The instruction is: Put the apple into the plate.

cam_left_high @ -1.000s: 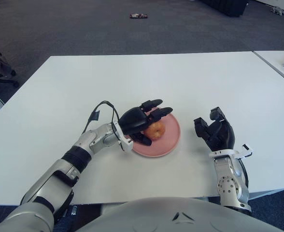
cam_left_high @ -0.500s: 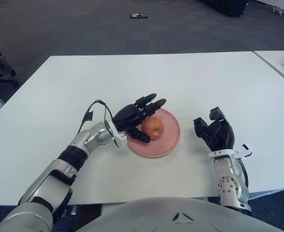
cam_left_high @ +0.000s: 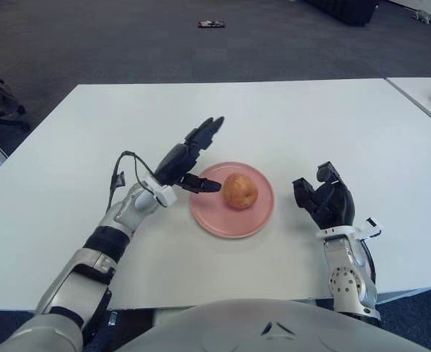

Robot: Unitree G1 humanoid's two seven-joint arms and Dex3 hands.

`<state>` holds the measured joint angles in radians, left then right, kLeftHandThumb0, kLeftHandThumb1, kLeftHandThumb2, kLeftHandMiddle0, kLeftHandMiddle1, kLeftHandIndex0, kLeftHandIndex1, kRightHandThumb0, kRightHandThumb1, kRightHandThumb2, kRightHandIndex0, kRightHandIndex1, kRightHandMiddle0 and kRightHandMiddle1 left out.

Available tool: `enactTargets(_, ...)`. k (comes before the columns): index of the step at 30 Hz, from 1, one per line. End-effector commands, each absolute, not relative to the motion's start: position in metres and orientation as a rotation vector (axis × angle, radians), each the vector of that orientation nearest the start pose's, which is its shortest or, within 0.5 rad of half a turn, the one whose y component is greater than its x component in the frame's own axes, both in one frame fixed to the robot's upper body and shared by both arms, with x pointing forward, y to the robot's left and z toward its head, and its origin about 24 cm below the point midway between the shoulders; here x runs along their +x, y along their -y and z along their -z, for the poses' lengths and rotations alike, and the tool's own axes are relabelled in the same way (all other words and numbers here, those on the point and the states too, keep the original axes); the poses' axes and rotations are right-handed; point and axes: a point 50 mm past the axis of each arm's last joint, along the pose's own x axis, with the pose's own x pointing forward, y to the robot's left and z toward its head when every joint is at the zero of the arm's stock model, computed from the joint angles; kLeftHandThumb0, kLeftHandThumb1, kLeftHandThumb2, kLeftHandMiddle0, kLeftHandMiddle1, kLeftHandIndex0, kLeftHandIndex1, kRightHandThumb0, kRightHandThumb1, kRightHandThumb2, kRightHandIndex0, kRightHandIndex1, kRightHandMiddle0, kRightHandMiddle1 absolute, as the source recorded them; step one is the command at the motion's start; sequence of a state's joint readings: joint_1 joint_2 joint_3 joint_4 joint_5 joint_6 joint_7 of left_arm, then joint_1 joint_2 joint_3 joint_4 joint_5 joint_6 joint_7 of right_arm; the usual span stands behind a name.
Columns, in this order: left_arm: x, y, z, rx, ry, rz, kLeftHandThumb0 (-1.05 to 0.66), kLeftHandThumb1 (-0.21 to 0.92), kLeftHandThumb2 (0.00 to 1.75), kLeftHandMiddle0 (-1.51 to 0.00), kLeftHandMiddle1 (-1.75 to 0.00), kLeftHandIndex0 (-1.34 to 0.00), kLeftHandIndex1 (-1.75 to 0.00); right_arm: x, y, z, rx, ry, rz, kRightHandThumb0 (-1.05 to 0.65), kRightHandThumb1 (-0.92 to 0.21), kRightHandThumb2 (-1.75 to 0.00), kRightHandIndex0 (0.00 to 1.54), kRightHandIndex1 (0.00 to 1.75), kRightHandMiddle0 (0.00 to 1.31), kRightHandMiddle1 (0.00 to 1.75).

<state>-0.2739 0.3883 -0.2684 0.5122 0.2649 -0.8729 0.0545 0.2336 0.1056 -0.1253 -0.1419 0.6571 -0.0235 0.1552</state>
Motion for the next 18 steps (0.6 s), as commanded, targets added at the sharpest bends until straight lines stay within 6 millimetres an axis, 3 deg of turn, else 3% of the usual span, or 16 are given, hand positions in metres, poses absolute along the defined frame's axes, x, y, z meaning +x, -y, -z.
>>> enactTargets(1, 0.270, -0.162, -0.059, 0.435, 0.489, 0.309, -1.04, 0.82, 0.42, 0.00, 0.00, 0.00, 0.00, 0.208, 0.168, -0.033, 0.763, 0.095, 0.090, -0.56, -0.13, -1.55, 1.32, 1.75, 0.77, 1.75)
enactTargets(10, 0.267, -0.178, -0.062, 0.272, 0.428, 0.133, -1.04, 0.91, 0.49, 0.00, 0.00, 0.00, 0.00, 0.209, 0.169, -0.034, 0.755, 0.098, 0.084, -0.57, -0.13, -1.55, 1.33, 1.75, 0.77, 1.75)
enactTargets(16, 0.263, -0.189, -0.050, -0.029, 0.351, 0.029, -1.04, 0.92, 0.57, 0.00, 0.00, 0.00, 0.00, 0.209, 0.169, -0.034, 0.741, 0.092, 0.095, -0.57, -0.12, -1.56, 1.34, 1.75, 0.78, 1.75)
enactTargets(18, 0.262, -0.188, -0.049, -0.102, 0.338, 0.000, -0.96, 0.92, 0.66, -0.01, -0.01, 0.00, -0.10, 0.209, 0.169, -0.034, 0.740, 0.089, 0.097, -0.57, -0.12, -1.56, 1.34, 1.75, 0.78, 1.75)
